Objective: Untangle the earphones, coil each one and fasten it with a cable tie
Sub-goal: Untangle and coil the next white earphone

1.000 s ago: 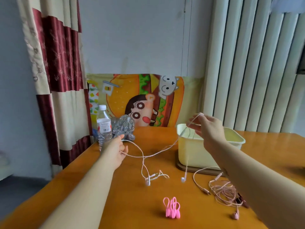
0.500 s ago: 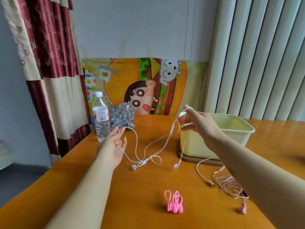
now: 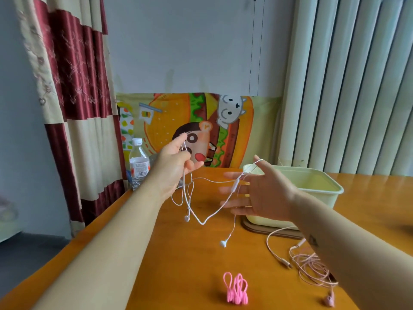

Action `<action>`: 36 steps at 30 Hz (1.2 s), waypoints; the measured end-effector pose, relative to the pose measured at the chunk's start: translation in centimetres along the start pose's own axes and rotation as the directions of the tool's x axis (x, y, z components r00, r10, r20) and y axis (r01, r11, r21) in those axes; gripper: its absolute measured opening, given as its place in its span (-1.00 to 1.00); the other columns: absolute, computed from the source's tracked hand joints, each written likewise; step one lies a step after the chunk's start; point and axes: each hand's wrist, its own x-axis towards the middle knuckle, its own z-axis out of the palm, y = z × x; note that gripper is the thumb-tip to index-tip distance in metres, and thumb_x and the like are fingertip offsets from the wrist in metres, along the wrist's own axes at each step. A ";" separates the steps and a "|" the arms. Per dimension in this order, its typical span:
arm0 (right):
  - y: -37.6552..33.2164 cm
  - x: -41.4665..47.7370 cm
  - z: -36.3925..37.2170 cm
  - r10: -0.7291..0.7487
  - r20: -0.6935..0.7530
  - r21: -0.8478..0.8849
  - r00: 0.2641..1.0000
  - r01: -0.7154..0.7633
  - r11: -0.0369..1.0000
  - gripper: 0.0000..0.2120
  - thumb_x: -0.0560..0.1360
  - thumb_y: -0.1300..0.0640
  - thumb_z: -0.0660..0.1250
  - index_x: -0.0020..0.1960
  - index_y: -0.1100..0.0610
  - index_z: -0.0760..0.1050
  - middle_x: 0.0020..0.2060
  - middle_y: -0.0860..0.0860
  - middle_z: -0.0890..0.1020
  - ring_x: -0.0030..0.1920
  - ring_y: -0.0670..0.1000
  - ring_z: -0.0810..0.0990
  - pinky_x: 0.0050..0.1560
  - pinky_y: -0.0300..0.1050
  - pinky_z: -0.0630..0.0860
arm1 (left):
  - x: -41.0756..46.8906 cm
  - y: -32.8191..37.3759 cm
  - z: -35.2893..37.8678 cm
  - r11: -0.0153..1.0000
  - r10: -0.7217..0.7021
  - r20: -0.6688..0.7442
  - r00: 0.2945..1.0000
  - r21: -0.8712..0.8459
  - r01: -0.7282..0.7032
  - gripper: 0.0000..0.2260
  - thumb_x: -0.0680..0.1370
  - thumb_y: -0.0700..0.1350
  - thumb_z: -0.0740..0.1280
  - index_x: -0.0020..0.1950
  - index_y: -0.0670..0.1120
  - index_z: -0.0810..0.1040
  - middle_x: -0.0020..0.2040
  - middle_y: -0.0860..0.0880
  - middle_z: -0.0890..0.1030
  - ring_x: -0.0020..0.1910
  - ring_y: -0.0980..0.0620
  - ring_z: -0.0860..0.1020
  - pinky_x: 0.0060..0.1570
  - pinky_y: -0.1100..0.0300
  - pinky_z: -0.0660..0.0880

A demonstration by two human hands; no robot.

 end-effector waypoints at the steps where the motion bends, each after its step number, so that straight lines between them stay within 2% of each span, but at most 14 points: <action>1: -0.2 -0.3 -0.1 -0.016 0.031 0.068 0.999 0.014 0.998 -0.25 0.46 -0.43 -0.09 0.25 0.11 0.48 0.07 0.22 0.62 0.08 0.27 0.59 0.22 0.16 0.41 | 0.1 -0.1 -0.1 1.000 0.005 -0.035 0.999 0.022 -0.004 -0.43 0.55 -0.47 0.08 0.52 -0.11 0.17 0.43 0.00 0.26 -0.29 0.18 0.52 -0.01 0.17 0.58; 4: -0.8 -1.2 -0.2 -0.114 0.058 0.272 0.992 0.094 0.958 -0.09 0.36 -0.54 -0.06 0.30 0.16 0.46 0.02 0.21 0.63 0.04 0.23 0.62 0.15 0.12 0.46 | 0.4 -1.0 -1.0 0.999 0.014 -0.204 0.979 0.044 -0.005 -0.41 0.56 -0.42 0.11 0.54 -0.03 0.13 0.53 -0.08 0.16 -0.19 0.14 0.57 0.11 0.08 0.54; 8: -1.8 -1.9 0.4 -0.328 -0.095 0.405 0.940 0.337 0.850 -0.11 0.40 -0.51 -0.10 0.30 0.18 0.45 0.21 0.10 0.60 0.25 0.14 0.54 0.25 0.11 0.40 | 1.1 -2.6 -3.0 0.998 -0.040 -0.406 0.913 -0.069 0.013 -0.46 0.60 -0.37 0.11 0.53 -0.01 0.16 0.48 -0.11 0.24 -0.25 0.11 0.58 -0.19 0.26 0.53; 12: -2.0 -1.7 1.2 -0.504 -0.310 0.087 0.806 0.552 0.829 -0.22 0.44 -0.41 0.02 0.42 0.14 0.32 0.39 0.04 0.41 0.43 0.06 0.30 0.37 0.14 0.25 | 1.6 -4.6 -4.9 0.998 -0.066 -0.508 0.859 -0.026 0.061 -0.56 0.58 -0.37 0.09 0.44 -0.08 0.25 0.34 -0.19 0.44 -0.31 0.19 0.62 -0.19 0.25 0.52; 15: -1.8 -1.7 1.6 -0.671 -0.378 -0.265 0.638 0.620 0.739 -0.33 0.46 -0.31 0.12 0.46 0.02 0.23 0.41 -0.09 0.32 0.40 -0.07 0.27 0.36 0.01 0.27 | 1.1 -5.4 -6.0 0.996 -0.087 -0.557 0.826 -0.040 0.077 -0.43 0.58 -0.38 0.09 0.53 -0.02 0.03 0.31 -0.19 0.48 -0.16 0.11 0.62 -0.08 0.26 0.47; 16: -1.7 -1.7 1.7 -0.692 -0.348 -0.344 0.633 0.600 0.722 -0.41 0.47 -0.29 0.14 0.41 -0.04 0.27 0.36 -0.16 0.35 0.35 -0.13 0.31 0.32 -0.05 0.29 | 0.9 -5.5 -6.1 0.994 -0.110 -0.552 0.827 -0.055 0.096 -0.42 0.58 -0.39 0.08 0.53 -0.04 0.01 0.32 -0.19 0.47 -0.10 0.06 0.62 -0.03 0.24 0.46; 18: -1.5 -1.6 1.8 -0.650 -0.264 -0.441 0.712 0.511 0.738 -0.58 0.46 -0.29 0.16 0.24 -0.13 0.39 0.20 -0.25 0.46 0.25 -0.17 0.40 0.26 -0.08 0.33 | 0.4 -5.9 -6.2 0.982 -0.188 -0.506 0.842 -0.094 0.163 -0.45 0.57 -0.43 0.09 0.52 -0.13 0.08 0.38 -0.19 0.38 0.00 -0.02 0.61 0.03 0.15 0.50; 21: -1.1 -0.9 1.8 -0.490 -0.221 -0.502 0.843 0.332 0.798 -0.45 0.49 -0.27 0.15 0.31 0.06 0.41 0.22 -0.09 0.51 0.29 -0.01 0.43 0.27 0.02 0.42 | -0.2 -6.2 -6.0 0.936 -0.349 -0.358 0.866 -0.097 0.338 -0.61 0.59 -0.39 0.15 0.41 -0.27 0.27 0.31 -0.18 0.41 -0.10 -0.02 0.62 -0.02 0.05 0.54; 25: -1.4 -0.5 2.0 -0.528 -0.282 -0.686 0.801 0.217 0.695 -0.63 0.62 -0.01 0.11 0.26 0.19 0.49 0.19 0.12 0.57 0.18 0.05 0.53 0.07 -0.10 0.51 | -1.0 -6.3 -5.6 0.888 -0.451 -0.172 0.876 0.008 0.459 -0.67 0.59 -0.34 0.22 0.36 -0.24 0.34 0.23 -0.09 0.43 -0.09 -0.08 0.62 0.01 -0.04 0.54; 27: -1.8 -0.6 1.8 -0.514 -0.254 -0.757 0.819 0.163 0.633 -0.70 0.63 0.18 0.10 0.26 0.20 0.50 0.18 0.13 0.57 0.15 0.06 0.55 0.06 -0.11 0.52 | -1.1 -6.4 -5.5 0.879 -0.456 -0.108 0.883 0.100 0.466 -0.64 0.59 -0.31 0.23 0.39 -0.23 0.34 0.24 -0.09 0.47 -0.05 -0.08 0.63 0.03 -0.05 0.55; 30: -1.9 -0.7 1.5 -0.543 -0.176 -0.930 0.821 0.043 0.366 -0.69 0.54 0.32 0.21 0.22 0.14 0.55 0.16 0.05 0.59 0.14 0.03 0.56 0.14 -0.10 0.53 | -1.0 -6.1 -5.0 0.879 -0.404 -0.037 0.914 0.260 0.399 -0.64 0.60 -0.27 0.22 0.40 -0.17 0.37 0.31 -0.07 0.46 0.01 -0.01 0.62 0.01 0.02 0.56; 32: -1.8 -0.8 1.4 -0.580 -0.126 -0.985 0.805 -0.033 0.168 -0.73 0.50 0.30 0.30 0.15 0.12 0.60 0.09 0.02 0.63 0.09 -0.01 0.58 0.12 -0.16 0.54 | -0.7 -5.7 -4.4 0.892 -0.280 0.003 0.960 0.369 0.259 -0.64 0.60 -0.26 0.22 0.40 -0.09 0.39 0.33 -0.02 0.47 0.09 0.06 0.58 0.05 0.09 0.55; 34: -1.7 -0.8 1.4 -0.599 -0.113 -0.992 0.792 -0.051 0.120 -0.84 0.49 0.23 0.35 0.04 0.13 0.63 -0.04 0.01 0.65 -0.02 -0.02 0.61 0.03 -0.20 0.56 | -0.4 -4.9 -3.7 0.908 -0.136 0.053 0.989 0.405 0.103 -0.63 0.59 -0.26 0.22 0.38 -0.01 0.43 0.34 0.04 0.48 0.17 0.11 0.53 0.14 0.12 0.51; 36: -1.9 -0.8 1.4 -0.623 -0.131 -0.988 0.771 -0.052 0.143 -0.90 0.49 0.15 0.38 -0.03 0.13 0.62 -0.15 -0.02 0.61 -0.09 -0.04 0.60 -0.08 -0.25 0.56 | -0.1 -3.9 -2.9 0.917 -0.046 0.100 0.994 0.398 0.002 -0.66 0.59 -0.25 0.21 0.29 0.07 0.49 0.30 0.09 0.51 0.23 0.12 0.49 0.24 0.10 0.46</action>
